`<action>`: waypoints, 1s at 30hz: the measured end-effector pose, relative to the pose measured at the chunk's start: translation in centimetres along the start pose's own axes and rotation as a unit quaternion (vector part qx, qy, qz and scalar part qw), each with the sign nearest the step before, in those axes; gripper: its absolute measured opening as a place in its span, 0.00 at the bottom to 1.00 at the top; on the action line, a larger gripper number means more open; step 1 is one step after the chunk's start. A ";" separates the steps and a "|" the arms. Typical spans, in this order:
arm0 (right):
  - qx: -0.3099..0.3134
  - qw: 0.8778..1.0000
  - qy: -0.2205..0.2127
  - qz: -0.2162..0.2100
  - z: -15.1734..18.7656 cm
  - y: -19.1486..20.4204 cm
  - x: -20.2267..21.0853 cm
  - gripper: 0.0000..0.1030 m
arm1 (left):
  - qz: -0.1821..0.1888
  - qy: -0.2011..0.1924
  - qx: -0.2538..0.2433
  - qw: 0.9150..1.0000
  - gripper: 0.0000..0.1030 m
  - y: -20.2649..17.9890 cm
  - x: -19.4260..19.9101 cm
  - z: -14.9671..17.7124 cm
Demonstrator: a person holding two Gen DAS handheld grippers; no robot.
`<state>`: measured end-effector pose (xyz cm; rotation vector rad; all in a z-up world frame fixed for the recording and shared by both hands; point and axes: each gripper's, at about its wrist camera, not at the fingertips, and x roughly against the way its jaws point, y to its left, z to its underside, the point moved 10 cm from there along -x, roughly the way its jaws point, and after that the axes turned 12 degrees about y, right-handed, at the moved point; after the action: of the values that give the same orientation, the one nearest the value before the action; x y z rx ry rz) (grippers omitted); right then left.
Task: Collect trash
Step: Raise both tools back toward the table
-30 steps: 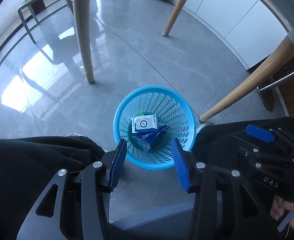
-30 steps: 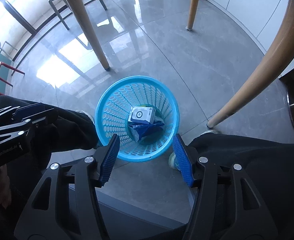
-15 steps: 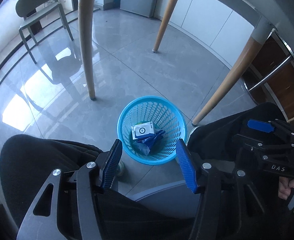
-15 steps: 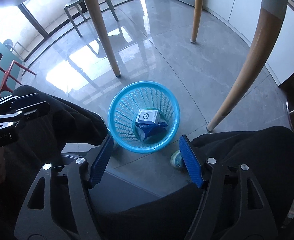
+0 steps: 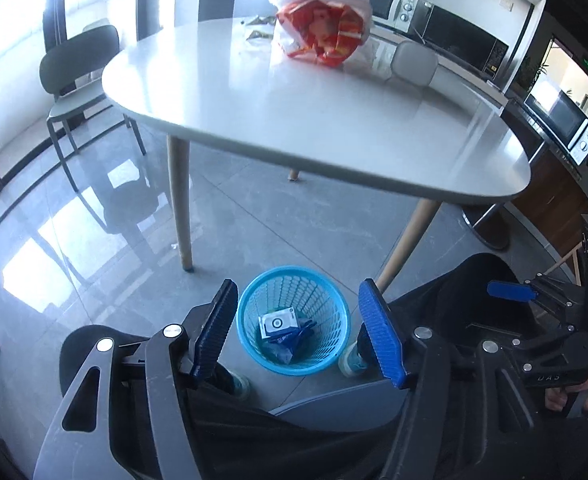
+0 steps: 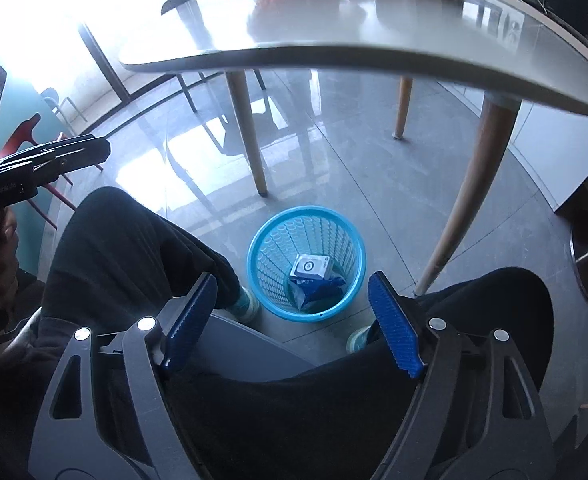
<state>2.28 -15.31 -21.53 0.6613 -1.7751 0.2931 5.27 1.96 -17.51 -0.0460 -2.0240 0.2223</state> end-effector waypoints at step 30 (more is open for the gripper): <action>-0.024 0.983 -0.182 0.009 -17.2 -4.0 12.4 0.78 | -0.030 -0.135 -0.037 0.990 0.63 0.0 6.3 -17.7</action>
<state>16.11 -13.26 -5.11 0.6971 -2.1310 0.1461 18.19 5.23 -4.29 -0.0015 -2.3003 0.1194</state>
